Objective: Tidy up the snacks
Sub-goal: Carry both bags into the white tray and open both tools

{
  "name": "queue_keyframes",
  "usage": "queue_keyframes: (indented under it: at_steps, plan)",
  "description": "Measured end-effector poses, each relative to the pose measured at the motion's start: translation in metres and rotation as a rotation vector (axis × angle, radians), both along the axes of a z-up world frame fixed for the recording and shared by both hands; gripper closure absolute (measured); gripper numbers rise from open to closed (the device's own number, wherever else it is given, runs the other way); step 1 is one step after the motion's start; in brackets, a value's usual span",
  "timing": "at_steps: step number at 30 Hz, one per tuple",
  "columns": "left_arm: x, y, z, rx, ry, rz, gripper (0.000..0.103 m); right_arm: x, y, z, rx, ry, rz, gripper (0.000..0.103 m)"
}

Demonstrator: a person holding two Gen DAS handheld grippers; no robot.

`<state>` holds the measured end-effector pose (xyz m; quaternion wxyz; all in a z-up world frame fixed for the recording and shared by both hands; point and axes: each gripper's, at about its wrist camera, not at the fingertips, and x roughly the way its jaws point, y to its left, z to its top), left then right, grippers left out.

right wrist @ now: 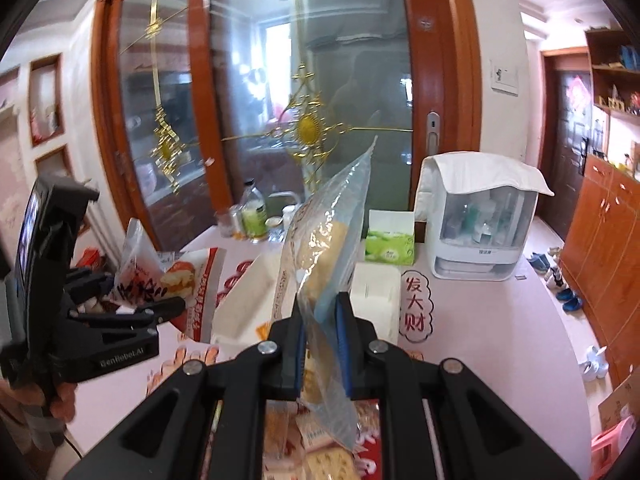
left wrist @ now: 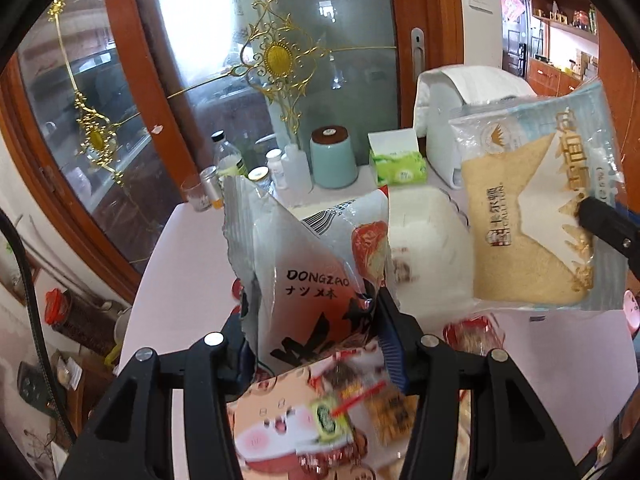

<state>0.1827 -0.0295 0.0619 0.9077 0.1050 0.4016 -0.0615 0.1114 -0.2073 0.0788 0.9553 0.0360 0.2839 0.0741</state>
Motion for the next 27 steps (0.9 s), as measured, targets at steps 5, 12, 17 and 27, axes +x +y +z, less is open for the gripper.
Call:
queue_keyframes:
  at_steps: [5, 12, 17, 27]
  plan:
    - [0.05, -0.002, -0.01, -0.035, 0.035, -0.043, 0.053, 0.05, 0.003, -0.006, 0.006, 0.039, -0.075, 0.09]
    - [0.113, -0.009, -0.052, -0.069, 0.109, -0.075, 0.053, 0.111, 0.005, -0.042, 0.032, 0.152, -0.182, 0.09]
    - [0.141, -0.013, -0.091, -0.076, 0.172, -0.096, 0.053, 0.141, 0.012, -0.07, 0.016, 0.213, -0.234, 0.09]
    - [0.158, -0.021, -0.148, -0.059, 0.256, -0.149, 0.015, 0.182, 0.017, -0.121, 0.054, 0.382, -0.262, 0.086]
